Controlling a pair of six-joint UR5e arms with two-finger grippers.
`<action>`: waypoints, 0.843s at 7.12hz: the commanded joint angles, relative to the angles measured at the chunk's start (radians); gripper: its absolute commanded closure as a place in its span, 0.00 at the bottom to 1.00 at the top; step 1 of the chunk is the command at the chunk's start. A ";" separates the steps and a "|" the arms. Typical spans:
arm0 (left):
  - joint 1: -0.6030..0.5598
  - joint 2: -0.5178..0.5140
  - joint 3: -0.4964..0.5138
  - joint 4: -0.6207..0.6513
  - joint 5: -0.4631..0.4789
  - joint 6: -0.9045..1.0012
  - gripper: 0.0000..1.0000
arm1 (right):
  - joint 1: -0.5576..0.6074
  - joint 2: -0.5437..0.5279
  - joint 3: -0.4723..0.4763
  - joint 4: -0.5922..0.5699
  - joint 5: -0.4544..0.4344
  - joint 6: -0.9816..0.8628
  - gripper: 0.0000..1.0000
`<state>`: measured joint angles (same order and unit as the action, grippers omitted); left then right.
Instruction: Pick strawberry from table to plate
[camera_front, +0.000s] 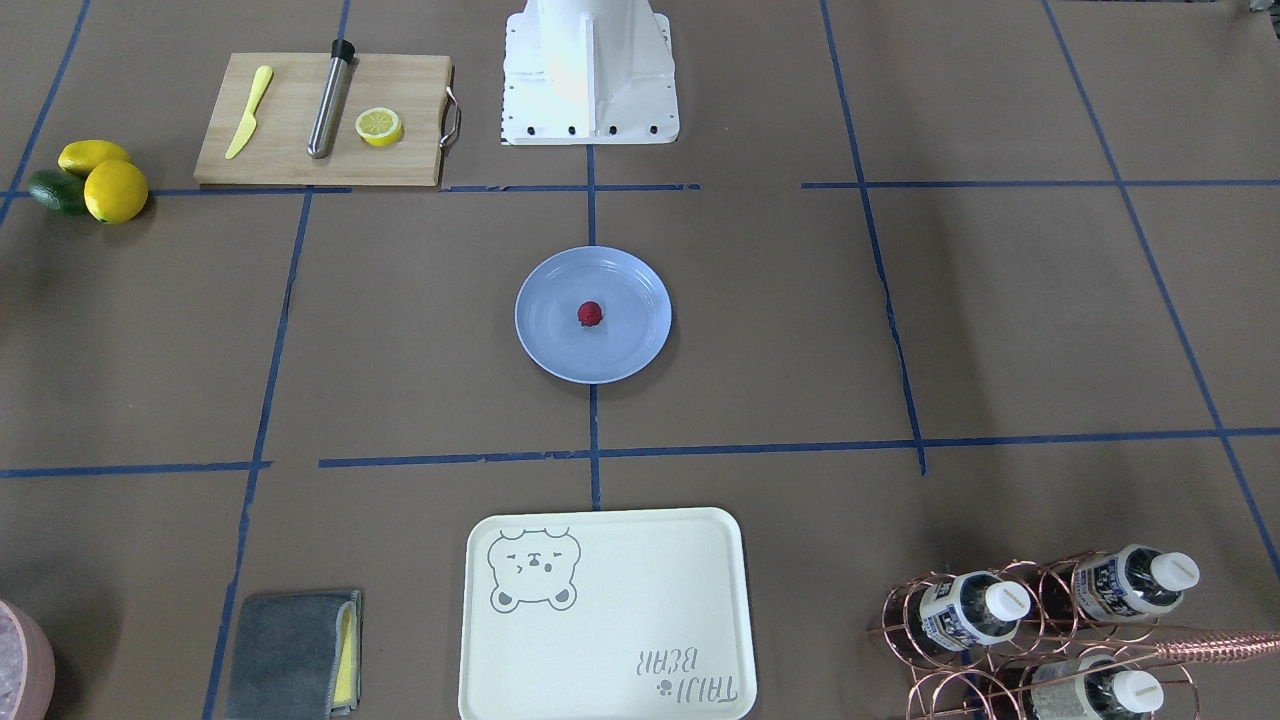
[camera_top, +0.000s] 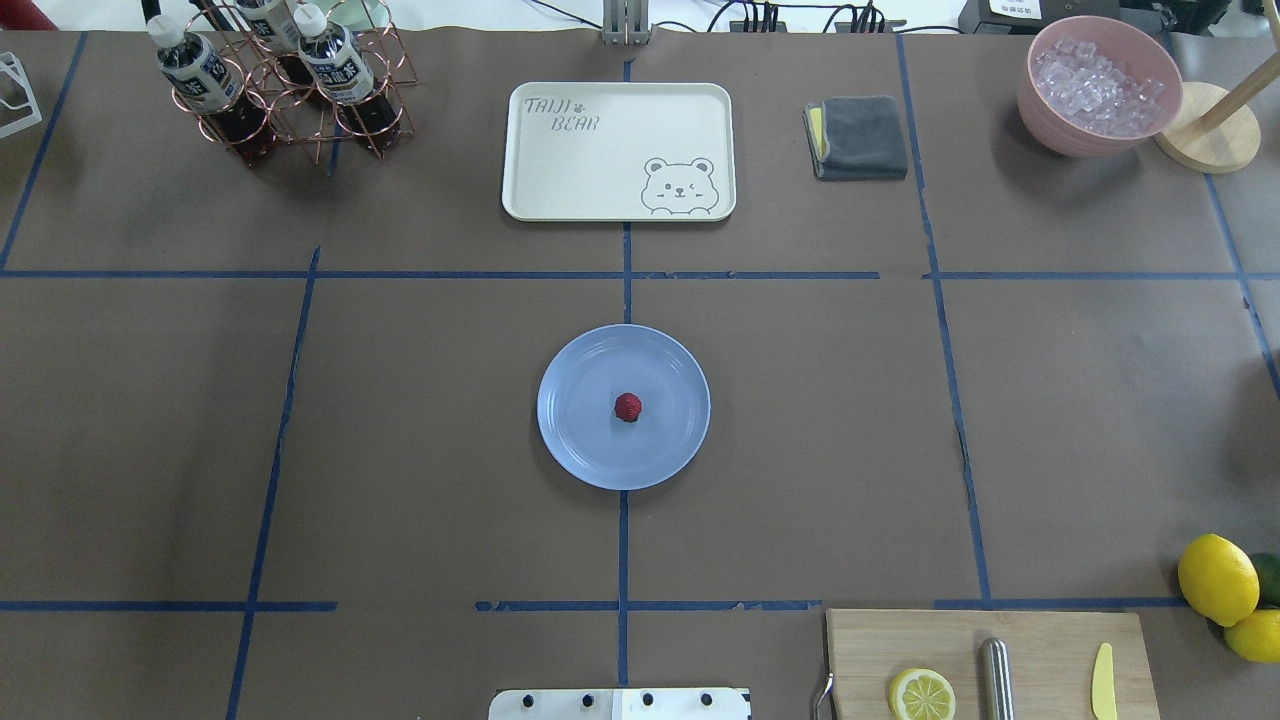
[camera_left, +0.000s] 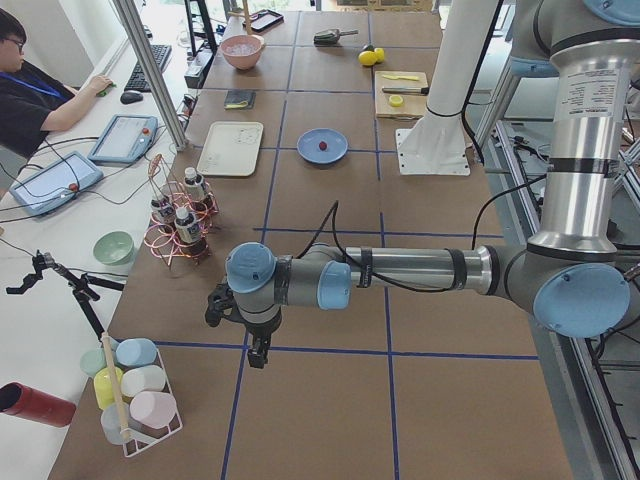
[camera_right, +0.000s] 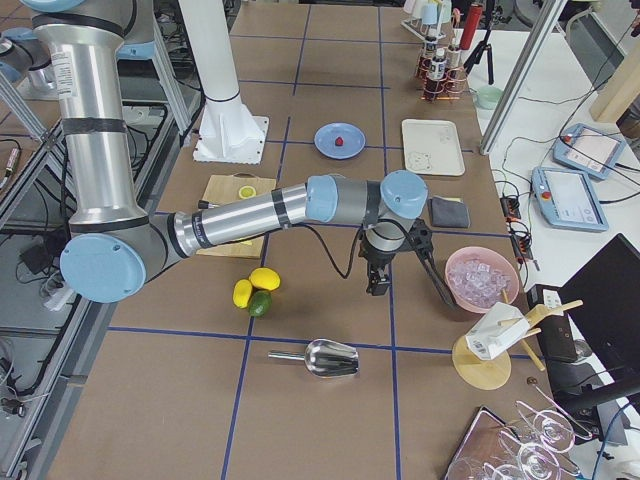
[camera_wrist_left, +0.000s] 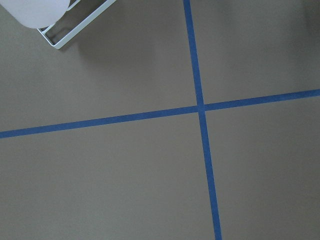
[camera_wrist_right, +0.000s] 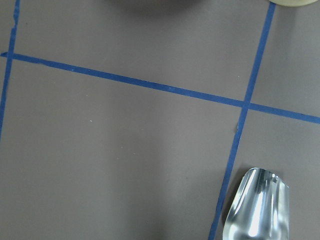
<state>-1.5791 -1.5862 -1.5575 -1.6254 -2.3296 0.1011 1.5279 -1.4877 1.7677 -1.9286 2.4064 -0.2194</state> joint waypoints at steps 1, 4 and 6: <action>-0.001 0.003 -0.022 0.009 -0.001 -0.009 0.00 | 0.063 -0.061 -0.037 0.067 0.007 -0.009 0.00; 0.001 0.000 -0.020 0.039 -0.002 -0.011 0.00 | 0.112 -0.164 -0.152 0.310 0.048 0.000 0.00; 0.001 0.000 -0.023 0.039 -0.001 -0.011 0.00 | 0.120 -0.160 -0.148 0.313 0.042 0.003 0.00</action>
<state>-1.5785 -1.5864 -1.5787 -1.5866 -2.3305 0.0906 1.6391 -1.6475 1.6231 -1.6277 2.4482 -0.2181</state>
